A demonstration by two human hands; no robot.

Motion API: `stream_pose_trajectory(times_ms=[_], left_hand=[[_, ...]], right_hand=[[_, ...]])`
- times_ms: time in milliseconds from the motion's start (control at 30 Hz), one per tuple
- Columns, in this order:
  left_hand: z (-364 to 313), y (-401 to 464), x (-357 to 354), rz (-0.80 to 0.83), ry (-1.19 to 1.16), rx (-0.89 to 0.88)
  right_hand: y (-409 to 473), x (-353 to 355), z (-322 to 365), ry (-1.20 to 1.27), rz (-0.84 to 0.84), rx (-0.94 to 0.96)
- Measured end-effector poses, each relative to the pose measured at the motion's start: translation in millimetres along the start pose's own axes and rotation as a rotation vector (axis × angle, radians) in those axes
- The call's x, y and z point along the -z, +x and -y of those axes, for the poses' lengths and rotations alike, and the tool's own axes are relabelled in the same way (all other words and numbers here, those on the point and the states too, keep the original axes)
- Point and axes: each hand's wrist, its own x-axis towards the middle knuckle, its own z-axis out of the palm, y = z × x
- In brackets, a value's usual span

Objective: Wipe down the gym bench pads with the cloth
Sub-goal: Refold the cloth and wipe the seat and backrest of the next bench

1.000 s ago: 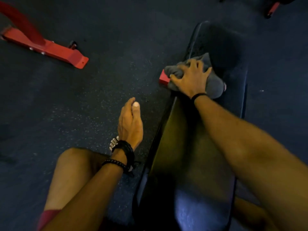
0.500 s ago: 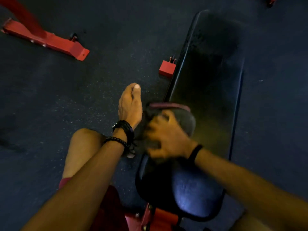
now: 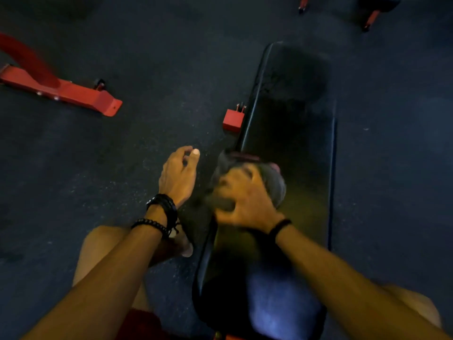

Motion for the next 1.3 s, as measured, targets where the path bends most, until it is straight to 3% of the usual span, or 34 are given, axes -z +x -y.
stream_pose_trajectory(times_ms=[100,167,233,300,433,533,600,700,900,1167,1300], left_hand=[[-17,10,-19,0.02,-0.007,-0.054],[-25,11,-27,0.027,-0.002,-0.09],[-29,14,-31,0.006,-0.008,-0.119],[-30,22,-37,0.002,0.016,-0.101],[-43,36,-64,0.059,0.066,-0.078],[-55,40,-84,0.128,0.096,-0.102],[-61,43,-92,0.146,0.131,-0.132],[-66,40,-101,0.162,0.201,-0.158],[-79,57,-121,0.135,0.306,-0.176],[-127,170,-183,0.17,0.344,-0.025],[-133,183,-198,0.152,0.295,0.045]], right_hand=[[72,19,-109,-0.009,-0.271,-0.571],[98,32,-163,-0.027,-0.206,-0.736],[104,33,-175,-0.041,-0.153,-0.705],[83,28,-147,-0.037,-0.205,-0.618],[-24,20,-63,0.063,-0.165,-0.432],[-75,31,-53,0.07,-0.055,-0.404],[-67,35,-78,-0.02,-0.013,-0.458],[-36,35,-130,-0.132,-0.09,-0.658],[25,51,-251,0.044,-0.244,-1.059],[59,59,-330,0.106,-0.363,-1.174],[21,43,-295,0.088,-0.48,-1.092]])
